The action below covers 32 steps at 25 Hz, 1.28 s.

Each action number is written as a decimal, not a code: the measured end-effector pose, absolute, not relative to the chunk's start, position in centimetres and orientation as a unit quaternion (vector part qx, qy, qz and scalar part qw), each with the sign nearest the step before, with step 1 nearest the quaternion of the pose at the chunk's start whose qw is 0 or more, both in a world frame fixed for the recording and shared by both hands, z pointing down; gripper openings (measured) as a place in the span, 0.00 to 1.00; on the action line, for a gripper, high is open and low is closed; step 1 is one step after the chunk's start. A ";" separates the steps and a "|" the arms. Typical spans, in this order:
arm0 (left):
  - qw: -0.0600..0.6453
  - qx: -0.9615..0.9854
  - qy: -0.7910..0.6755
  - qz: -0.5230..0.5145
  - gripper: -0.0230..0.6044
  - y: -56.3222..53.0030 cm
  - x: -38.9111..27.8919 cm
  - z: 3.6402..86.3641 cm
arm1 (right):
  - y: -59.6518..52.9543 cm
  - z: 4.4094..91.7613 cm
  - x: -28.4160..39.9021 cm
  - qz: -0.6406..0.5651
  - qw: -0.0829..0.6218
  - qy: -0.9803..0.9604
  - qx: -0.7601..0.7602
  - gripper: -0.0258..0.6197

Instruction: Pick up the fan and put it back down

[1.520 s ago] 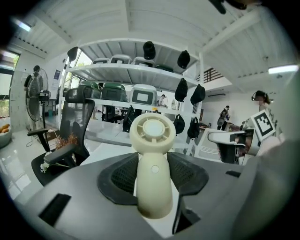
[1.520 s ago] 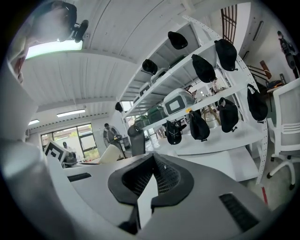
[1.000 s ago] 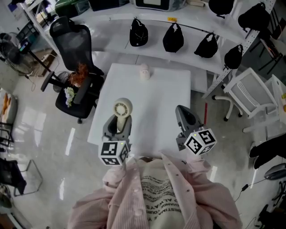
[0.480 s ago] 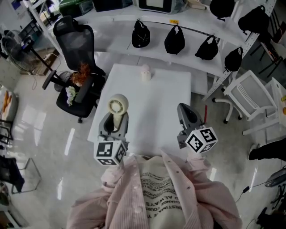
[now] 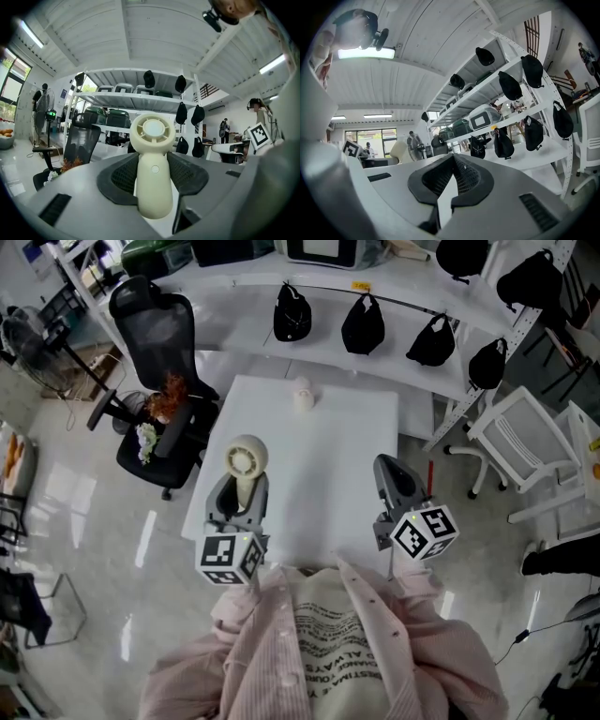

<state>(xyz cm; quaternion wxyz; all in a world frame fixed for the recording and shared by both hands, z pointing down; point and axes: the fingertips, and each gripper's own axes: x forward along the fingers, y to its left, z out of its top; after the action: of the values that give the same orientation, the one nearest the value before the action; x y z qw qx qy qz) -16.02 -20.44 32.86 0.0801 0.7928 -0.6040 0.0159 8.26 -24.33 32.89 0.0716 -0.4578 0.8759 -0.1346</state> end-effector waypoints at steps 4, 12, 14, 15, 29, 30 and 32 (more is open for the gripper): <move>0.097 0.795 -0.598 0.026 0.33 -21.1 -15.3 34.2 | -24.4 33.4 8.6 -0.139 0.067 0.875 -0.459 0.04; 0.136 0.800 -0.582 0.061 0.33 -22.0 -13.7 38.5 | -24.0 35.8 8.5 -0.153 0.040 0.874 -0.458 0.04; 0.144 0.803 -0.574 0.073 0.33 -22.2 -13.0 39.7 | -23.9 36.5 8.5 -0.158 0.033 0.874 -0.458 0.04; 0.149 0.804 -0.571 0.080 0.33 -22.3 -12.8 40.3 | -23.9 36.9 8.4 -0.160 0.028 0.874 -0.457 0.04; 0.216 0.804 -0.535 0.142 0.33 -24.2 -9.3 48.6 | -24.5 42.9 7.1 -0.207 -0.014 0.870 -0.446 0.04; 0.218 0.804 -0.533 0.145 0.33 -24.3 -9.2 49.0 | -24.5 43.2 6.9 -0.210 -0.016 0.870 -0.446 0.04; 0.224 0.804 -0.529 0.152 0.33 -24.6 -8.9 50.1 | -24.6 44.1 6.7 -0.215 -0.021 0.870 -0.444 0.04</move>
<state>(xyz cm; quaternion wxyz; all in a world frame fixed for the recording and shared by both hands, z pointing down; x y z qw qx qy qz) -8.94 -24.60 50.11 0.2236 0.8041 -0.5295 0.1517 6.75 -24.65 44.06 -0.0212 -0.4440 0.8696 -0.2149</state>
